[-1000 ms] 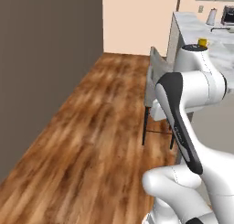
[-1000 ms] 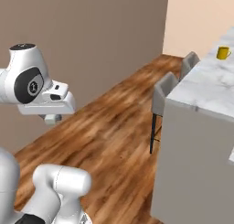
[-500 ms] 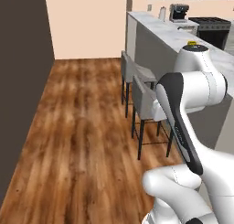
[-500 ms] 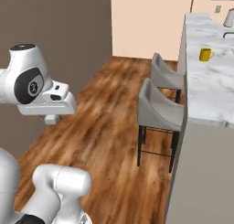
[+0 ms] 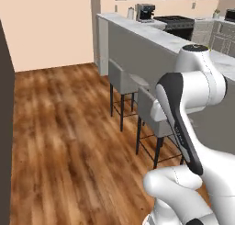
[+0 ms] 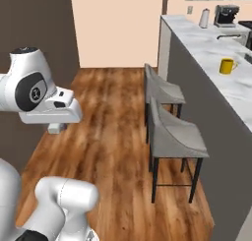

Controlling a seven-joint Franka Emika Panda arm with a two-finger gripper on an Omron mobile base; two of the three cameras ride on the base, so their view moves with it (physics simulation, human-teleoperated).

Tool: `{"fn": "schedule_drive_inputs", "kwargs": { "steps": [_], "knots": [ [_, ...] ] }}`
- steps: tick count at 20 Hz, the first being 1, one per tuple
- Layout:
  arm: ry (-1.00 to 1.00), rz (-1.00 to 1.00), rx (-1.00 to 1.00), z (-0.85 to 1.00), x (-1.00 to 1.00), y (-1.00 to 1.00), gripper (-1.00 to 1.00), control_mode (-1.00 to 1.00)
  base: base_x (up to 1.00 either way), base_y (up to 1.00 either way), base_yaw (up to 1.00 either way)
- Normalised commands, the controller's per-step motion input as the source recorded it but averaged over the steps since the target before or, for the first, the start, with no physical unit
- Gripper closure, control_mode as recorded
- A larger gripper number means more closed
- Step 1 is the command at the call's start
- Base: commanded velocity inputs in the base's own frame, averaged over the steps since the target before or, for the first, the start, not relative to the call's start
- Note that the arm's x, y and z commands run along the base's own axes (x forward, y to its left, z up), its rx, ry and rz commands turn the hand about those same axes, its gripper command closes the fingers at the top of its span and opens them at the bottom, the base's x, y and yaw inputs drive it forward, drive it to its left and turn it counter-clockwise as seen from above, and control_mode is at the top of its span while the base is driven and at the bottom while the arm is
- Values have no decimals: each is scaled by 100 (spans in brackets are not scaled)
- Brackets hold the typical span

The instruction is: Pick up the marshmallow and place it in the cup of hot chocolate on the dining counter.

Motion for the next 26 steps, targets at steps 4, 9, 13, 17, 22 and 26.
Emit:
{"fn": "schedule_drive_inputs", "kwargs": {
  "steps": [4,9,13,17,22,26],
  "knots": [
    [0,0,0,0,0,0,100,100,61,64,-62],
    [0,0,0,0,0,0,100,100,44,51,-67],
    [0,0,0,0,0,0,100,100,40,60,-62],
    [0,0,0,0,0,0,100,100,36,85,-59],
    [0,0,0,0,0,0,100,100,42,100,-53],
    [0,0,0,0,0,0,100,100,24,89,-55]
  ]
}}
